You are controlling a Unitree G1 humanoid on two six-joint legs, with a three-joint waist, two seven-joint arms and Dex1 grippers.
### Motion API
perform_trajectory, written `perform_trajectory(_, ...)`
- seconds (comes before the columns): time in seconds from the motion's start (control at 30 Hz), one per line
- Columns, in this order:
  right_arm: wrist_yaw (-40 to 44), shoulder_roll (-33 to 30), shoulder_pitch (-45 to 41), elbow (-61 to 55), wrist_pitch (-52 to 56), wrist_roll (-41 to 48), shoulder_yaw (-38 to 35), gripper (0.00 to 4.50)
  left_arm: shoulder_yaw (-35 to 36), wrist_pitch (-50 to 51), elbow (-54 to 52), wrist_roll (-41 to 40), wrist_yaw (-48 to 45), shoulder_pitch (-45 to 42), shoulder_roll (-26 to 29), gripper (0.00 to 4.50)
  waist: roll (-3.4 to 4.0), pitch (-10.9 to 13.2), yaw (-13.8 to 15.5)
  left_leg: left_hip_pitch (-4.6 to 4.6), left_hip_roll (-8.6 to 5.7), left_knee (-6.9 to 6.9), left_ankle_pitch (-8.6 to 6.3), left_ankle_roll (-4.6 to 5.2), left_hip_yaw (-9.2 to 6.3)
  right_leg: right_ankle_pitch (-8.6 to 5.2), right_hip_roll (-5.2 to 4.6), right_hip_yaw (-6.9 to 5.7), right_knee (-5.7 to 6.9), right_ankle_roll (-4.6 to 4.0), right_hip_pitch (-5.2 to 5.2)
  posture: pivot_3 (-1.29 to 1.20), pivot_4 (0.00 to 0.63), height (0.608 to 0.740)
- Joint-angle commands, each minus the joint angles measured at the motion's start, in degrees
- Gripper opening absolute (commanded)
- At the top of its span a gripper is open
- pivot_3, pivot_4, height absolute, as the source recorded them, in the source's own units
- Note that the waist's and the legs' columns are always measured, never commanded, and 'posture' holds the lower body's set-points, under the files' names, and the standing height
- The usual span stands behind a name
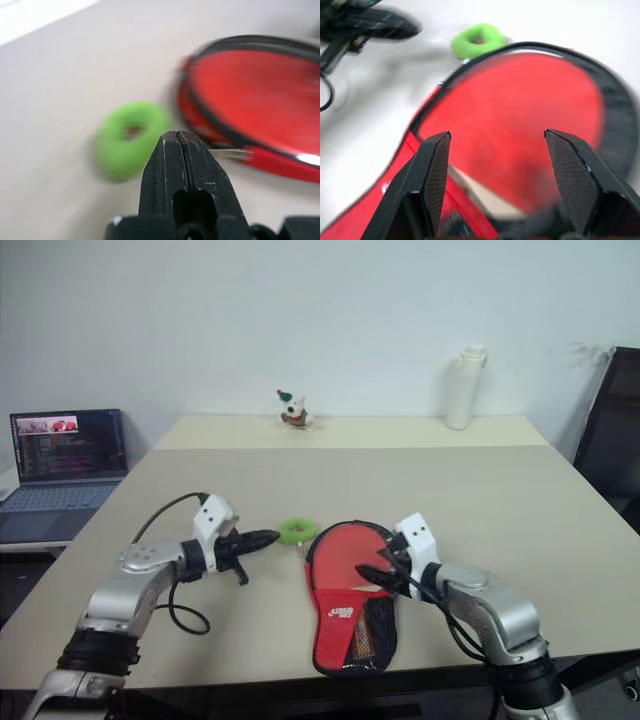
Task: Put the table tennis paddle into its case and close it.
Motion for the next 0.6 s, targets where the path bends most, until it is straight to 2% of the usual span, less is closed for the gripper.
perform_trajectory(0.03,0.74,0.33,-1.75,-0.65,-2.1,-0.23,0.55,3.28,2.38,-0.06,4.83,0.27,2.44,-4.13,-0.47,0.37,0.0,0.0,0.04,-0.03,-0.02,0.0,0.0,0.0,0.01,0.06,-0.02,0.0,-0.05,-0.09,-0.01,0.0,0.15,0.74)
perform_trajectory(0.13,0.94,0.79,-2.53,-0.72,-2.41,0.02,1.14,3.28,2.28,0.18,8.63,0.19,1.98,-6.67,-0.74,1.15,0.0,0.0,0.04,-0.06,-0.05,0.0,-0.01,-0.01,0.02,0.11,-0.07,-0.02,-0.05,-0.16,-0.02,0.0,0.15,0.74)
perform_trajectory(0.43,-1.36,4.83,-3.56,4.38,-9.56,-5.04,5.44,3.28,1.9,-2.01,20.34,2.18,2.21,-13.85,-2.55,4.32,-0.01,0.0,-0.01,-0.02,-0.03,0.01,-0.01,-0.01,-0.01,0.11,-0.02,-0.04,0.03,-0.16,-0.01,0.0,0.15,0.74)
perform_trajectory(0.47,-1.84,5.46,-3.76,6.03,-11.44,-6.51,6.09,3.28,1.96,-2.27,21.14,2.2,1.85,-14.36,-2.66,4.46,-0.01,0.0,-0.03,-0.01,-0.03,0.01,-0.01,-0.02,0.0,0.12,-0.02,-0.04,0.03,-0.17,-0.02,0.0,0.15,0.74)
perform_trajectory(0.57,-2.84,6.74,-4.5,10.34,-15.69,-10.21,7.47,3.28,1.8,-3.58,23.18,2.58,1.27,-15.7,-2.97,4.46,-0.01,-0.01,-0.04,-0.02,-0.03,0.01,-0.01,-0.02,0.01,0.12,-0.02,-0.03,0.03,-0.17,-0.03,0.0,0.15,0.74)
perform_trajectory(0.6,-3.14,7.29,-4.76,11.27,-16.3,-10.72,7.32,3.45,1.62,-3.88,23.74,2.77,1.04,-16.06,-3.06,4.5,-0.01,-0.01,-0.04,-0.03,-0.03,0.01,-0.01,-0.02,0.01,0.12,-0.02,-0.03,0.03,-0.18,-0.04,0.0,0.15,0.74)
